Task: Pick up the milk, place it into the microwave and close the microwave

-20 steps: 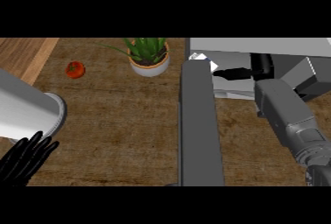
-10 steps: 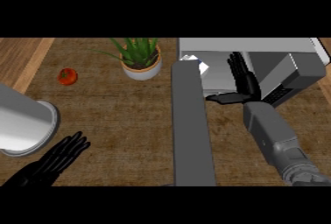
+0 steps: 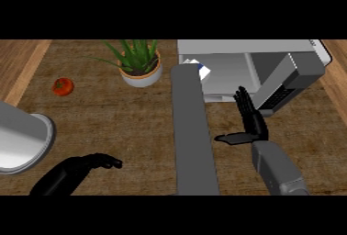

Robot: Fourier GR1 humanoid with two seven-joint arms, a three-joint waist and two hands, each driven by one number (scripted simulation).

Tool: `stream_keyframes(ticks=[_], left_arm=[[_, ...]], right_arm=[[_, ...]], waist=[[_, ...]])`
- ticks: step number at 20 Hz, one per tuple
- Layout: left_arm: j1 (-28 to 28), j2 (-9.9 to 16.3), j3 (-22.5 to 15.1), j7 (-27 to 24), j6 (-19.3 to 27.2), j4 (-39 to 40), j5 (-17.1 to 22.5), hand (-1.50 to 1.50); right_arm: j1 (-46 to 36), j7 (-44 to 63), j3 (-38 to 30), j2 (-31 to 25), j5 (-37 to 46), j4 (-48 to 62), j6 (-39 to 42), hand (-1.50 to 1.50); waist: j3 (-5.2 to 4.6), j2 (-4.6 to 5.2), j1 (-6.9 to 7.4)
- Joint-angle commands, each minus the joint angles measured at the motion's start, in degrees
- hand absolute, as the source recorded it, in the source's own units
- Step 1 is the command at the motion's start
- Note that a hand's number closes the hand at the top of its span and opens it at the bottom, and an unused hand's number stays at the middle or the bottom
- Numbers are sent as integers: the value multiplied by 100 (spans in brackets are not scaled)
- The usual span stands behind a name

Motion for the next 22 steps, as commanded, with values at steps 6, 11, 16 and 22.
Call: stream_keyframes(ticks=[6,11,16,22], left_arm=[[-663,-16,-799,-483,795,871,-1116,150],[-1025,76,-853,-904,755,1399,-1600,150],[-1376,-16,-1362,-1343,1238,2075,-2085,150],[-1773,-16,-2444,-1723,2519,2714,-2054,150]], right_arm=[[1643,-324,329,-169,14,-1074,171,-150],[2741,-430,290,-545,-277,-1941,755,-150],[3608,-153,356,-560,-679,-3206,1123,-150],[4916,-184,687,-564,-1066,-4593,1721,-150]], waist=[[-13,-16,-150],[-17,-3,-168],[-23,17,-169],[-13,46,-142]])
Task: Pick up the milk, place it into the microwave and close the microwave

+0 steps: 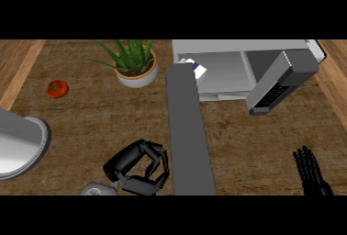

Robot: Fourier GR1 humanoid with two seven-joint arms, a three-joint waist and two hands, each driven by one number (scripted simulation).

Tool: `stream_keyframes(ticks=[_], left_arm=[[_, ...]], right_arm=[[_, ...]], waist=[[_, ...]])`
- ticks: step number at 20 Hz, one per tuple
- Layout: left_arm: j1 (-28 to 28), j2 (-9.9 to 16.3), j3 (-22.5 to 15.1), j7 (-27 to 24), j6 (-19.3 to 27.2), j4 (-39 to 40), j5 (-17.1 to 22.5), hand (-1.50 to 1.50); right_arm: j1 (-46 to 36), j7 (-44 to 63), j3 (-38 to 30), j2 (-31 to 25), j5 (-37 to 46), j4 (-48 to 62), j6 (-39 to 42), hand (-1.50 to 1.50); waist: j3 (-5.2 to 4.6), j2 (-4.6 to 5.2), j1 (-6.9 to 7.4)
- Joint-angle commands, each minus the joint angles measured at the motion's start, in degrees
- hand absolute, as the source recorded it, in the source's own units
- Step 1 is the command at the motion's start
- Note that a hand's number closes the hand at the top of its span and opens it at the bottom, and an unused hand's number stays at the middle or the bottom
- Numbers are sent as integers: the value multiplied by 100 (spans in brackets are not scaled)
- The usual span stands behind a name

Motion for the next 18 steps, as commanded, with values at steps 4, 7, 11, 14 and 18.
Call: stream_keyframes(ticks=[4,7,11,14,18], left_arm=[[-367,-3,-1565,-333,1251,826,239,150],[-609,-2,-2112,61,1449,1097,646,150],[-822,-2,-2827,141,2239,1369,1087,150],[-1130,-2,-3329,257,2875,1429,1411,150],[-1756,0,-3867,556,3634,1468,1923,150]], right_arm=[[990,77,145,-278,-716,-1765,1107,-150],[1236,308,387,-296,-996,-2282,1406,-150],[1570,733,652,-377,-1441,-3215,1636,-150],[1773,1138,819,-351,-1776,-3911,1604,-150],[1747,1552,1006,-546,-2001,-4355,1657,-150]], waist=[[6,29,-2],[9,41,-34],[1,55,-156],[-3,57,-209],[3,89,-308]])
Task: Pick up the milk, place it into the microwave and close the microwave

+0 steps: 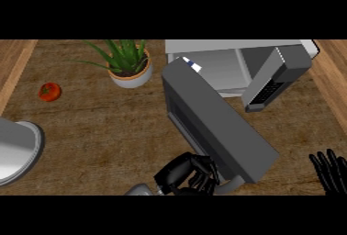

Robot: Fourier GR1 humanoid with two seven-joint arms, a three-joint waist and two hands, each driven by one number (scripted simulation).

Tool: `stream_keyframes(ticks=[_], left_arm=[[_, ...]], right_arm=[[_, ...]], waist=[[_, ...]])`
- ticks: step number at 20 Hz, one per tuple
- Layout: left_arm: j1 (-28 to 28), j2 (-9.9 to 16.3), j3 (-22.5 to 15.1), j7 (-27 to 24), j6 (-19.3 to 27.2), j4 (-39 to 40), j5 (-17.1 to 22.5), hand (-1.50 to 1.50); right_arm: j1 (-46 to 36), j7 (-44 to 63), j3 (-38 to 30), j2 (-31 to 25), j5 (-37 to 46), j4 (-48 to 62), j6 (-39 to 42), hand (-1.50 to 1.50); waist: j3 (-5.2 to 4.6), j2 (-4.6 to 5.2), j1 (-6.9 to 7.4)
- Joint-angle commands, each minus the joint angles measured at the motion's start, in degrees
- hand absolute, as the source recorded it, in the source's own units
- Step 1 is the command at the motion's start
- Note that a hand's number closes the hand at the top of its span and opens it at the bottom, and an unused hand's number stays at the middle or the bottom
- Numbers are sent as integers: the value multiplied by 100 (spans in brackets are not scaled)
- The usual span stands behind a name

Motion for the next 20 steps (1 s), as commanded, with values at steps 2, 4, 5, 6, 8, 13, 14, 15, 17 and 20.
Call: stream_keyframes(ticks=[2,4,5,6,8,13,14,15,17,20], left_arm=[[-456,-90,-862,58,991,72,500,150],[-659,-89,-1040,275,1357,-58,754,150],[-834,-88,-1088,350,1475,75,792,150],[-880,-87,-1159,321,1586,-9,1012,150],[-1075,-87,-1147,322,1940,153,1049,150],[-1447,-88,-1002,155,2608,188,1638,150],[-1651,-89,-887,209,2647,237,1713,150],[-1837,-90,-819,236,2685,357,1816,150],[-2014,-91,-833,149,2911,544,1957,150],[-2283,-93,-778,69,3110,746,2188,150]], right_arm=[[34,497,104,-297,-581,-925,445,-150],[199,495,257,-264,-570,-1133,479,-150],[277,578,441,-216,-532,-1275,507,-150],[38,687,286,-296,-657,-1297,378,-150],[3,888,375,-361,-761,-1545,393,-150],[226,1138,564,-369,-779,-1802,391,-150],[134,1237,479,-456,-957,-1957,379,-150],[87,1384,481,-464,-1081,-2071,308,-150],[226,1344,516,-437,-1013,-2026,338,-150],[171,1521,559,-446,-1118,-2201,249,-150]], waist=[[-17,30,-133],[-12,25,-274],[-9,33,-279],[-11,61,-278],[-18,72,-345],[-19,114,-520],[-27,128,-568],[-23,136,-507],[-6,151,-600],[-9,200,-659]])
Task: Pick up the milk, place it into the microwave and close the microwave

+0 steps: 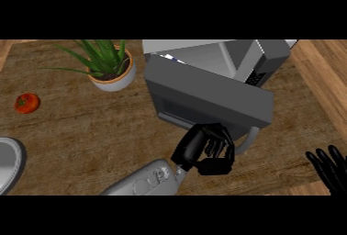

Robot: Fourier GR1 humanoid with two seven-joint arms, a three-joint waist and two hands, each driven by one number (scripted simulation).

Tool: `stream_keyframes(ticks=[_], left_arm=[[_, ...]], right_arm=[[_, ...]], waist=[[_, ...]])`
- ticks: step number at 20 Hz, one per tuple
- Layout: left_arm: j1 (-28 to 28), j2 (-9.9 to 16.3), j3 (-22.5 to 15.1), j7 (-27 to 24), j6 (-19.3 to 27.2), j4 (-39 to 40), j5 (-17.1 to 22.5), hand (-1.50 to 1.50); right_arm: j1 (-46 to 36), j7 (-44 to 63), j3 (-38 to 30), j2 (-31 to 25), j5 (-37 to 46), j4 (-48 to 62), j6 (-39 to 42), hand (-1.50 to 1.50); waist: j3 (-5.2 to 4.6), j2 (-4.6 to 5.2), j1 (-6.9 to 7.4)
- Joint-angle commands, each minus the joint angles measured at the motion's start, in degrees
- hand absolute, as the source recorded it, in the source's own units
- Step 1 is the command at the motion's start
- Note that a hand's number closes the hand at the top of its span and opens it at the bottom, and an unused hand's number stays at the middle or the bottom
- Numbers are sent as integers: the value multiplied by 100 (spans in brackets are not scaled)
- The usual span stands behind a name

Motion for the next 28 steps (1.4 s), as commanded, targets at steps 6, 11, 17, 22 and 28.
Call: stream_keyframes(ticks=[6,11,17,22,28], left_arm=[[-998,-47,379,-238,344,762,798,150],[-1363,-48,582,-350,352,1037,1300,150],[-1657,-48,751,-621,331,1428,1763,150],[-1908,-48,913,-719,127,1758,2163,150],[-1833,-48,1049,-915,36,1844,2587,150]], right_arm=[[77,492,28,-117,-359,-523,-173,-150],[3,688,-25,-204,-544,-672,-262,-150],[-132,831,-75,-303,-712,-768,-299,-150],[-216,946,-214,-384,-857,-826,-406,-150],[-329,1041,-186,-415,-1019,-856,-427,-150]], waist=[[3,97,-204],[6,141,-291],[9,200,-394],[17,225,-428],[14,314,-475]])
